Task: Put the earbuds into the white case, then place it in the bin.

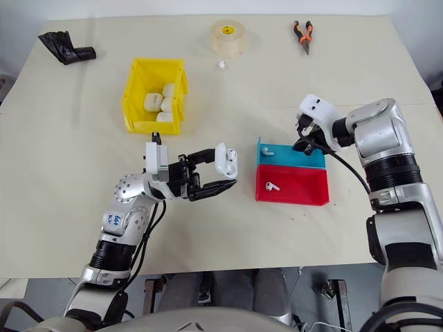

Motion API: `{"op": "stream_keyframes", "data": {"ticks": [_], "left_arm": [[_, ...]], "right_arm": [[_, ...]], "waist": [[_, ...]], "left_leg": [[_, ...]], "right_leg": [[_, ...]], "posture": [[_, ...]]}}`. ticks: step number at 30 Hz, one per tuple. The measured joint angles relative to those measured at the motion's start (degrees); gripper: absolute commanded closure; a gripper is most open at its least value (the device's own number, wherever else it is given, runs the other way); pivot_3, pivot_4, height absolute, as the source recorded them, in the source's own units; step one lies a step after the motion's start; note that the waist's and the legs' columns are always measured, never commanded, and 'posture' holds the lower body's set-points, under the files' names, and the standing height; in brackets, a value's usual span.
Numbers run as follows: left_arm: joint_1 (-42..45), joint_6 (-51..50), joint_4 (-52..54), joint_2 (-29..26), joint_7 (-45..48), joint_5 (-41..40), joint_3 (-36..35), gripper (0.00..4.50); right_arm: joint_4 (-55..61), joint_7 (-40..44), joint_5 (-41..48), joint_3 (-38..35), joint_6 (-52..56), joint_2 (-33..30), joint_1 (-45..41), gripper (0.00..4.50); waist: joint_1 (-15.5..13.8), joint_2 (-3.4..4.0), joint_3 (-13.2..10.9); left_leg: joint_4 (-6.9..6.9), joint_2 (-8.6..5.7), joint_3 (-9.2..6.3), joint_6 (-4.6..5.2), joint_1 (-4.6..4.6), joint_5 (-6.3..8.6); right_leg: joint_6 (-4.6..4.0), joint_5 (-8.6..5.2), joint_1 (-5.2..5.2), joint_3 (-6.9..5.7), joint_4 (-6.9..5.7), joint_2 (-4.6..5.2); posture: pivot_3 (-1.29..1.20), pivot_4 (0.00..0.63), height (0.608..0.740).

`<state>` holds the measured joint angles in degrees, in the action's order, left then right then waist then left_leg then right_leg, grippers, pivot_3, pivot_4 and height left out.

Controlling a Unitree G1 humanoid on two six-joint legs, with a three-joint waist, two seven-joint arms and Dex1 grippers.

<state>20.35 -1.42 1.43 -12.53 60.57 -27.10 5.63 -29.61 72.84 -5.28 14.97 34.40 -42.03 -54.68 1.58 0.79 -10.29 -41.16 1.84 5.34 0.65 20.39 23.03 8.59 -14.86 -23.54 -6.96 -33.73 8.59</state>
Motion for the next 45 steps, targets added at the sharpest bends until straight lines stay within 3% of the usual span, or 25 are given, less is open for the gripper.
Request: {"op": "stream_keyframes", "data": {"ticks": [3,7,17,28,39,42,45], "left_arm": [[0.0,-0.5,0.0,-0.8,0.2,-0.3,-0.2,1.72],[-0.4,-0.6,0.0,-2.4,0.4,-0.7,-1.6,1.72],[-2.8,-1.3,0.9,-4.3,-0.1,-1.0,-3.2,1.72],[-3.2,-2.2,2.8,-4.2,-1.2,-1.7,-3.4,1.72],[-2.9,-2.3,2.8,-3.9,-1.2,-1.7,-3.3,1.72],[-2.7,-2.3,2.7,-3.7,-1.1,-1.7,-3.3,1.72],[-2.4,-2.3,2.7,-3.6,-1.1,-1.7,-3.3,1.72]], "right_arm": [[0.0,-0.8,0.6,-1.1,-5.2,-0.5,0.0,3.64],[0.1,0.2,1.4,-1.5,-10.0,-0.4,-0.1,2.42],[0.3,3.5,0.5,2.1,-17.3,1.4,-0.5,2.42],[0.9,3.3,-1.4,5.4,-16.5,6.0,-0.6,2.42],[0.3,3.1,-2.7,6.1,-17.2,6.1,-1.2,2.42],[0.2,3.1,-2.8,6.1,-17.6,6.1,-1.2,3.0],[0.0,3.0,-2.8,6.1,-17.9,6.1,-1.2,3.92]], "waist": [[0.1,0.0,0.0],[0.1,0.0,0.0],[0.1,0.0,0.0],[0.0,0.0,0.0],[0.1,0.0,0.0],[0.1,0.0,0.0],[0.1,0.0,0.0]], "left_leg": [[0.01,0.0,0.0,0.0,0.0,0.0],[0.03,0.01,0.02,0.0,0.0,0.0],[0.03,0.01,0.0,0.0,0.0,0.0],[0.02,0.0,0.0,0.0,0.0,0.0],[0.02,0.0,-0.01,0.0,-0.01,0.0],[0.02,0.0,-0.01,0.0,-0.01,0.0],[0.02,0.01,-0.01,0.0,-0.01,0.0]], "right_leg": [[0.0,0.0,0.0,0.0,0.0,0.0],[0.0,0.0,-0.02,0.01,0.0,0.0],[0.0,0.0,-0.02,0.0,0.0,0.0],[0.0,0.0,-0.02,0.0,-0.01,0.0],[0.0,0.0,-0.01,-0.01,-0.01,0.0],[0.0,0.0,-0.01,-0.01,-0.01,0.0],[0.0,0.0,-0.01,-0.01,-0.01,0.0]], "posture": [[0.0,0.15,0.74],[0.0,0.15,0.74],[0.0,0.15,0.74],[0.0,0.15,0.74],[0.0,0.15,0.74],[0.0,0.15,0.74],[0.0,0.15,0.74]]}}
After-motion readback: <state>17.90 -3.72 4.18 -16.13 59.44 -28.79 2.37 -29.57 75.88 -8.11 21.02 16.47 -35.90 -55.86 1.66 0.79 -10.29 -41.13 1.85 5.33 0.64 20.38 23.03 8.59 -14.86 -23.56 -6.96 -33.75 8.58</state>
